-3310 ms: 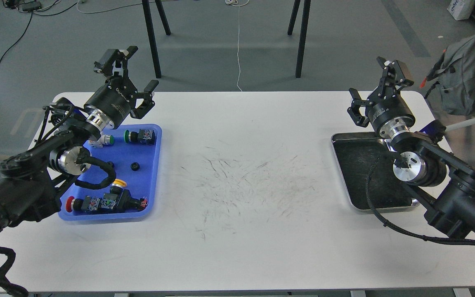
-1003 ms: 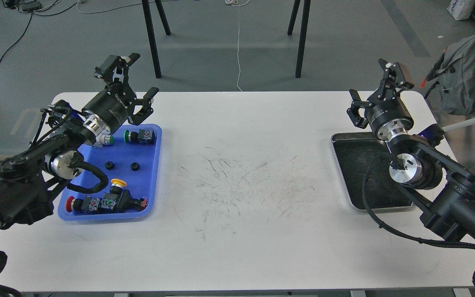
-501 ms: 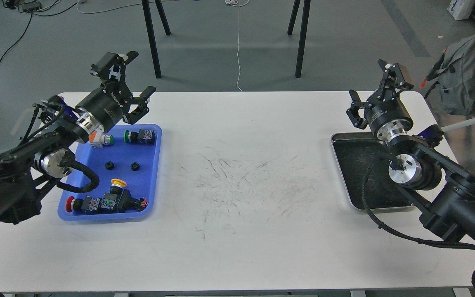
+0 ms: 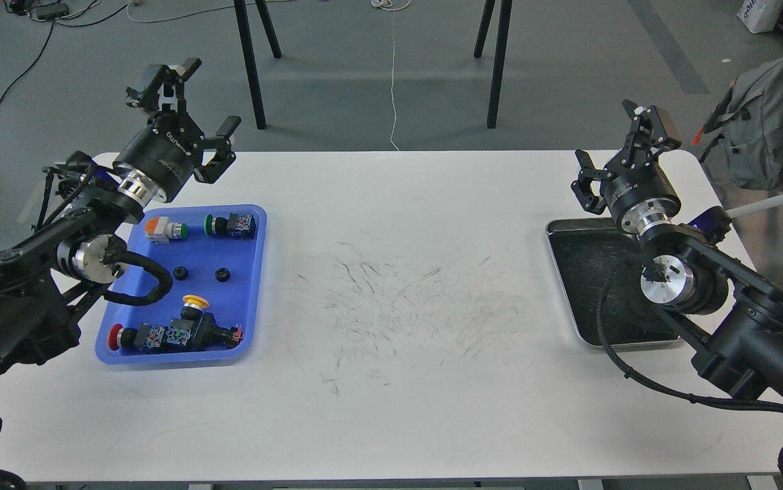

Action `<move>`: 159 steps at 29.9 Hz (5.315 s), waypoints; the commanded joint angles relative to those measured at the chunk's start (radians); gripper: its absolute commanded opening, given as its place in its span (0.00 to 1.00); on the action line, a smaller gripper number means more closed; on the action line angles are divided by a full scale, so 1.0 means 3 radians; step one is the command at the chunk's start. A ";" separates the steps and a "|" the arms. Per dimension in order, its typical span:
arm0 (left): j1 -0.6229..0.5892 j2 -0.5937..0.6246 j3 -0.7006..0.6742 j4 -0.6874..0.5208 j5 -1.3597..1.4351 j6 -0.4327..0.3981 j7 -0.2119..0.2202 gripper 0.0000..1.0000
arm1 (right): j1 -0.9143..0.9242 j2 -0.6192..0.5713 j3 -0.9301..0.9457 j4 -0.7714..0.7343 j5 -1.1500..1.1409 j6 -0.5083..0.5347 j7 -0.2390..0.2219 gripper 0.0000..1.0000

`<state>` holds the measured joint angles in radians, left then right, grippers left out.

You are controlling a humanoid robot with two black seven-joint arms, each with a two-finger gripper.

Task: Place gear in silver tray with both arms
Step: 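Move the left gripper above the blue tray, then lower the left gripper into the blue tray toward a small black gear, then close the left gripper on the small black gear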

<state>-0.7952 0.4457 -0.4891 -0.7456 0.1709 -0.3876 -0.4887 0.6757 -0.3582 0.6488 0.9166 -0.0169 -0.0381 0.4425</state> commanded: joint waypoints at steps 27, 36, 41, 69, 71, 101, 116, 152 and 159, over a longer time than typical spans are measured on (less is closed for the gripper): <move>0.0007 0.0063 0.0300 -0.0239 0.0064 0.0330 0.0000 1.00 | -0.0033 0.0003 0.0016 0.0013 0.0000 -0.0006 0.0008 0.99; -0.0141 0.0860 0.0879 -0.1139 0.0401 0.0525 0.0000 1.00 | -0.0033 0.0013 0.0016 0.0008 0.0000 -0.0006 0.0008 0.99; -0.0192 0.1096 0.0986 -0.1358 0.0836 0.0535 0.0000 1.00 | -0.0074 0.0013 0.0021 0.0018 0.0000 -0.0021 0.0013 0.99; -0.0218 0.1429 0.1907 -0.1212 0.2129 0.1594 0.0000 1.00 | -0.0079 0.0105 0.0016 -0.0003 -0.0015 -0.0057 0.0013 0.99; -0.0208 0.1516 0.1937 -0.1191 0.2334 0.1588 0.0000 1.00 | -0.0074 0.0110 0.0016 0.0002 -0.0015 -0.0078 0.0013 0.99; -0.0070 0.0861 0.2254 -0.0046 0.3541 0.1808 0.0000 0.98 | -0.0074 0.0130 -0.0015 -0.0018 -0.0041 -0.0088 0.0013 0.99; -0.0034 0.0616 0.2459 0.0322 0.3777 0.2135 0.0000 0.88 | -0.0079 0.0130 -0.0020 -0.0023 -0.0051 -0.0088 0.0013 0.99; 0.0048 0.0442 0.2771 0.0609 0.3797 0.2417 0.0000 0.43 | -0.0074 0.0136 -0.0041 -0.0038 -0.0061 -0.0088 0.0013 0.99; 0.0048 0.0442 0.2791 0.0619 0.3802 0.2432 0.0000 0.36 | -0.0074 0.0136 -0.0041 -0.0038 -0.0061 -0.0088 0.0013 0.99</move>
<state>-0.7810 0.5771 0.3474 -0.5610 1.3098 0.3416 -0.4890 0.6535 -0.3170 0.6365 0.9051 -0.0353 -0.0644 0.4464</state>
